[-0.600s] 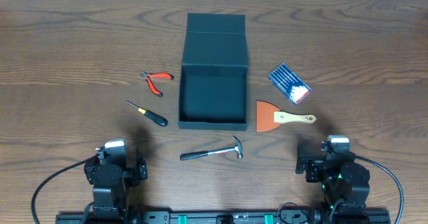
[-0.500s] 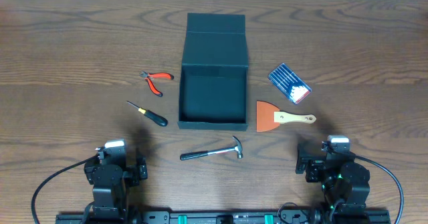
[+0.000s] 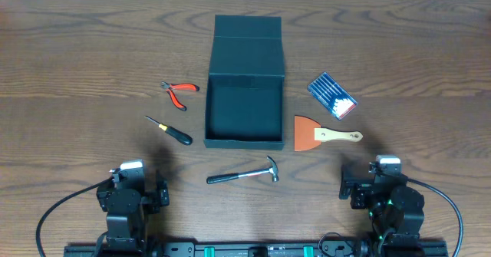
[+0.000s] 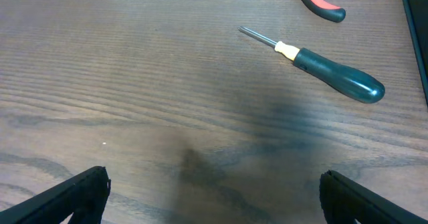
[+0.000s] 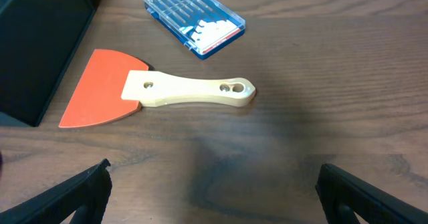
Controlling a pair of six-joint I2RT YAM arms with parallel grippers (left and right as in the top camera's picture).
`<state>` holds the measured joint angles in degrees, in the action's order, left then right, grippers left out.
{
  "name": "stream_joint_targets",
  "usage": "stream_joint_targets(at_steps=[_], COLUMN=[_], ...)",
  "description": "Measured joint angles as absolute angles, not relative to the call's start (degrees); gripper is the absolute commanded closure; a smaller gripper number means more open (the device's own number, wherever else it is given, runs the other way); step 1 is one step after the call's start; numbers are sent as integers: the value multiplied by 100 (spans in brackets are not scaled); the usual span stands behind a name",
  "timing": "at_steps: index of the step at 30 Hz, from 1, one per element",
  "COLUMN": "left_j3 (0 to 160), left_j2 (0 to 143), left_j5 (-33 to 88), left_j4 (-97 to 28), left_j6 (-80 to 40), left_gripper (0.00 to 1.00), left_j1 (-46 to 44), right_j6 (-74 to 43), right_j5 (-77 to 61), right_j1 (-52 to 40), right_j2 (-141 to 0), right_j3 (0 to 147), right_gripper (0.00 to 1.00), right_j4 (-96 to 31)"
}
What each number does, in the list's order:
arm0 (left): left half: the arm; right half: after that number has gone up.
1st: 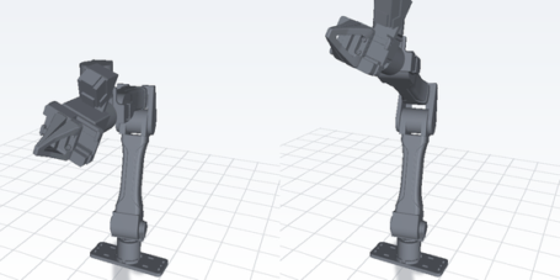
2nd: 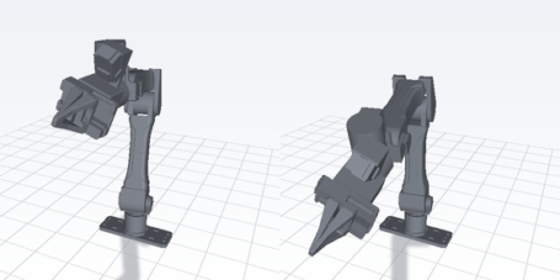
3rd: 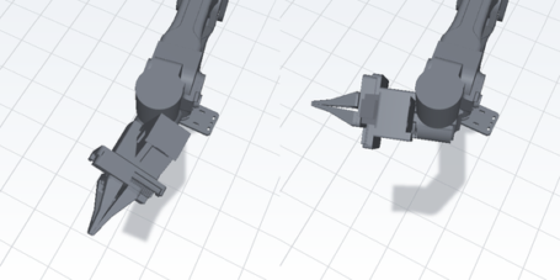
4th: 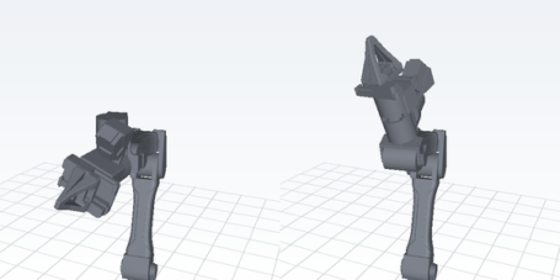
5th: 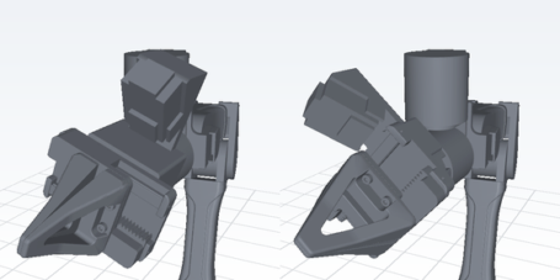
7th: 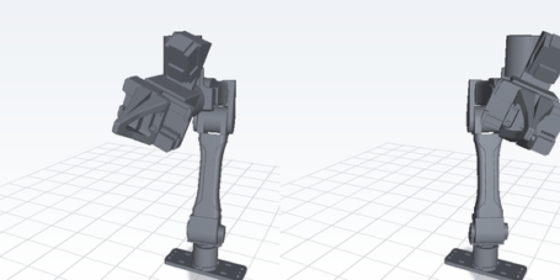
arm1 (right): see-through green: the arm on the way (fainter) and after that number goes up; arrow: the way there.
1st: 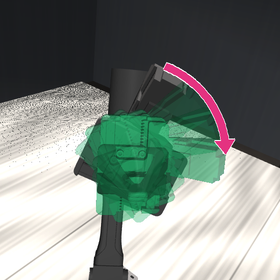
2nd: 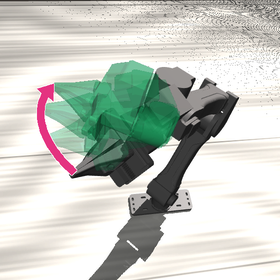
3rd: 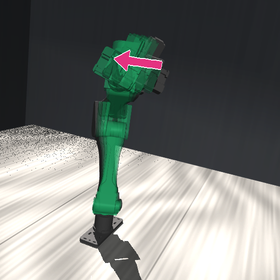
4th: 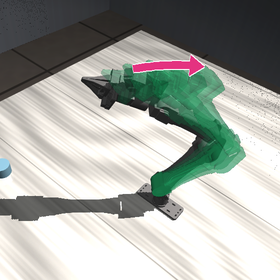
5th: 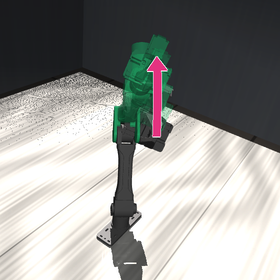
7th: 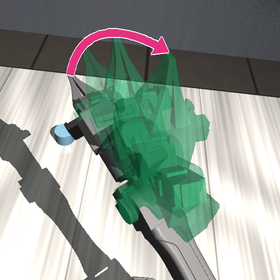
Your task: Pack container
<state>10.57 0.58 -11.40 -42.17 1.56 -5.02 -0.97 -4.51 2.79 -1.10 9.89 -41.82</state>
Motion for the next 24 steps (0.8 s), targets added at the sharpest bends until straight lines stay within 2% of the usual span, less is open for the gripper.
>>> stream_joint_targets(at_steps=[6,16,24], left_j3=[1057,1055,1052], left_j2=[58,58,58], left_j5=[-1140,-1160,-1160], left_j4=[-4219,-4217,-4215], left_j6=[156,156,156], left_gripper=[1,2,1], left_j1=[-502,-502,-502], right_j6=[-104,-106,-130], right_j5=[-456,-762,-1057], right_j1=[279,279,-21], right_j2=[-1068,-3988,-6023], right_j3=[1306,3835,5734], right_gripper=[1,1,1], right_j4=[-3708,-3625,-4528])
